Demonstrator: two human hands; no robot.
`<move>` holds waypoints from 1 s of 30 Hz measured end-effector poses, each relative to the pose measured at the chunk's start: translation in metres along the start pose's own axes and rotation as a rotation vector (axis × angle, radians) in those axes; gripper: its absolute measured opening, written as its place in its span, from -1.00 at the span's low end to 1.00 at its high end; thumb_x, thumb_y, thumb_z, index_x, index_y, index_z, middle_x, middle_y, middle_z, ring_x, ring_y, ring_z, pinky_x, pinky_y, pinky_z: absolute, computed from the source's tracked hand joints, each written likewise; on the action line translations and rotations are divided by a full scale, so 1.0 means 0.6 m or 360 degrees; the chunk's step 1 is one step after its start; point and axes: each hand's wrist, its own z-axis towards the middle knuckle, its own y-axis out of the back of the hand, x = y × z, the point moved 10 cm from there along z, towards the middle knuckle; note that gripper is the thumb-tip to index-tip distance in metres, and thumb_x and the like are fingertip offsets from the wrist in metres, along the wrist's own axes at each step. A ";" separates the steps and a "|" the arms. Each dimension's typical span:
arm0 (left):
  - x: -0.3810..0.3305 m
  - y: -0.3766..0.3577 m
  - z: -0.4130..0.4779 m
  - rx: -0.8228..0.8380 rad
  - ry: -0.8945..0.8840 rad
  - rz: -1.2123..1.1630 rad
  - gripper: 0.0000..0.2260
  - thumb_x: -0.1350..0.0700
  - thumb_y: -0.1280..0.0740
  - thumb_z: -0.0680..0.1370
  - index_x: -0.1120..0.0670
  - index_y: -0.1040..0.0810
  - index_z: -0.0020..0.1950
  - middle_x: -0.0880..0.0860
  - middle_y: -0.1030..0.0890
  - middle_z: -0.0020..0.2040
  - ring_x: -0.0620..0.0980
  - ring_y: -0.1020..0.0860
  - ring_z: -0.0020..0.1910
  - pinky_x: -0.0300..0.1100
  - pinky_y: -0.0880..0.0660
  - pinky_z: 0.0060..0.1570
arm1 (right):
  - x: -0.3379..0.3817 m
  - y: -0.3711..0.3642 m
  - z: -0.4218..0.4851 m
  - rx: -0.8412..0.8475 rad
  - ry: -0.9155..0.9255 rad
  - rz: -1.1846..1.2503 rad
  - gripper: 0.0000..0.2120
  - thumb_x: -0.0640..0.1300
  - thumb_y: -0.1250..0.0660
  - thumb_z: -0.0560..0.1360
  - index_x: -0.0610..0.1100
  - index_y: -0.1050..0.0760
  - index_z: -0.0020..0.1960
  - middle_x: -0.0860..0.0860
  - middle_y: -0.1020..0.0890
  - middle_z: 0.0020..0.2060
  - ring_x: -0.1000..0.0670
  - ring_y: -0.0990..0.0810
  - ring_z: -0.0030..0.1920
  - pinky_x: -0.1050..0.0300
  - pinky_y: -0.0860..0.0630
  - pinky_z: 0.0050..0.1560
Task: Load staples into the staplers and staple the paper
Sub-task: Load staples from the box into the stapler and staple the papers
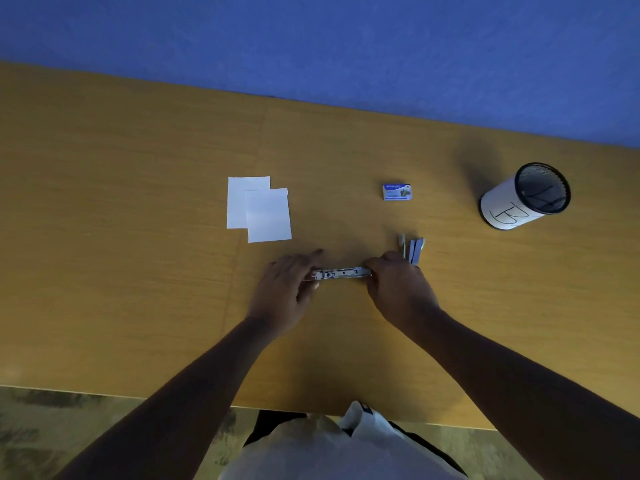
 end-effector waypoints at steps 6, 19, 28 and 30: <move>0.054 0.044 -0.046 -0.0066 0.0126 0.0193 -0.70 0.01 -0.32 0.50 0.05 -0.59 0.20 0.00 -0.63 0.13 0.02 -0.52 0.18 -0.05 -0.42 0.17 | 0.006 -0.003 -0.001 0.0080 0.0007 0.0034 -0.80 -0.15 -0.43 0.40 -0.11 -0.56 0.02 -0.03 -0.51 -0.05 -0.10 -0.59 -0.14 0.02 -0.59 -0.19; -0.028 0.115 -0.024 -0.0276 0.0073 -0.0336 -0.77 0.25 -0.48 0.48 0.11 -0.56 0.09 0.02 -0.63 -0.03 -0.14 -0.56 -0.10 -0.28 -0.51 -0.07 | -0.002 0.062 -0.037 -0.0171 -0.0204 0.1074 -0.76 -0.27 -0.52 0.36 0.03 -0.60 -0.12 0.12 -0.66 -0.28 0.23 -0.63 -0.23 0.43 -0.50 -0.30; -0.104 0.115 0.015 -0.0177 0.0163 -0.0750 -0.66 0.09 -0.51 0.47 -0.03 -0.57 0.22 -0.15 -0.65 -0.10 -0.20 -0.65 -0.10 -0.37 -0.58 -0.12 | 0.044 0.148 -0.073 -0.0540 0.0045 0.1295 -0.66 -0.18 -0.53 0.42 0.07 -0.61 0.14 0.20 -0.69 -0.06 0.21 -0.67 -0.06 0.41 -0.55 -0.15; -0.102 0.110 0.021 -0.0152 0.0281 -0.0933 -0.58 0.13 -0.53 0.45 -0.08 -0.54 0.26 -0.10 -0.67 -0.18 -0.13 -0.68 -0.15 -0.29 -0.62 -0.12 | 0.045 0.156 -0.078 -0.0580 0.0078 0.1244 -0.57 -0.15 -0.55 0.39 0.09 -0.58 0.22 0.25 -0.67 0.03 0.23 -0.64 0.03 0.42 -0.53 -0.06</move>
